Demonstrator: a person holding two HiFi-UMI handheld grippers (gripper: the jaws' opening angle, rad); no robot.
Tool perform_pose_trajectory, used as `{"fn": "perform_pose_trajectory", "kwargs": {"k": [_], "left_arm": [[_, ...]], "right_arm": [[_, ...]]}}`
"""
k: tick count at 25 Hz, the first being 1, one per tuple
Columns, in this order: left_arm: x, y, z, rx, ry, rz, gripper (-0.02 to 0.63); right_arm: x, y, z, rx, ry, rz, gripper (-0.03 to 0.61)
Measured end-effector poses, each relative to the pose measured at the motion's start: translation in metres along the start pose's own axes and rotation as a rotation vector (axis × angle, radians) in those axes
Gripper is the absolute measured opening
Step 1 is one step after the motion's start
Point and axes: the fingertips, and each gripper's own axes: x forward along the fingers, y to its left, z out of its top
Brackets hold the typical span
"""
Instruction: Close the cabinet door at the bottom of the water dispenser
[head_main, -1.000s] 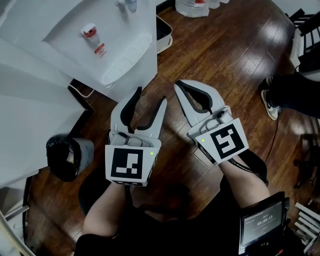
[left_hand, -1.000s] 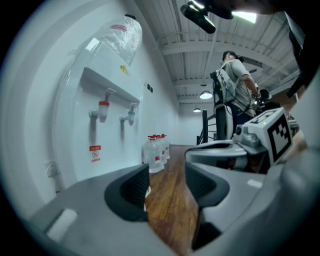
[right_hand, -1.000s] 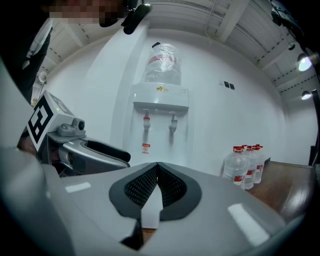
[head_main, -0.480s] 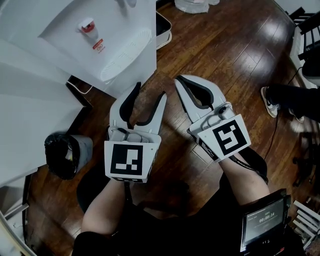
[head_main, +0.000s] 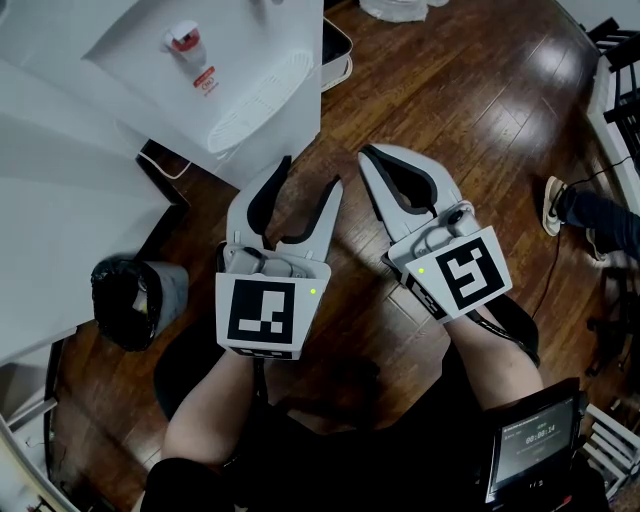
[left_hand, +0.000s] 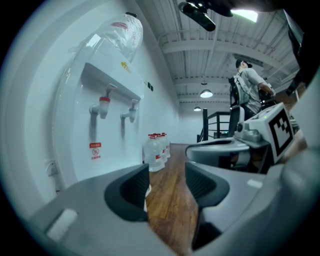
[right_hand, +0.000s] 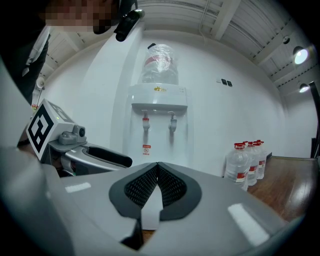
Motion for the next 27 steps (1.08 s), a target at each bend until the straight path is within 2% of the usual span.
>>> {"fn": "perform_pose_trajectory", "kwargs": {"k": [27], "left_arm": [[0.0020,-0.0030,-0.0029,0.009,0.015,-0.007,0.245]], "right_arm": [[-0.0026,0.0024,0.0038,-0.005,-0.012,0.011,0.005]]}}
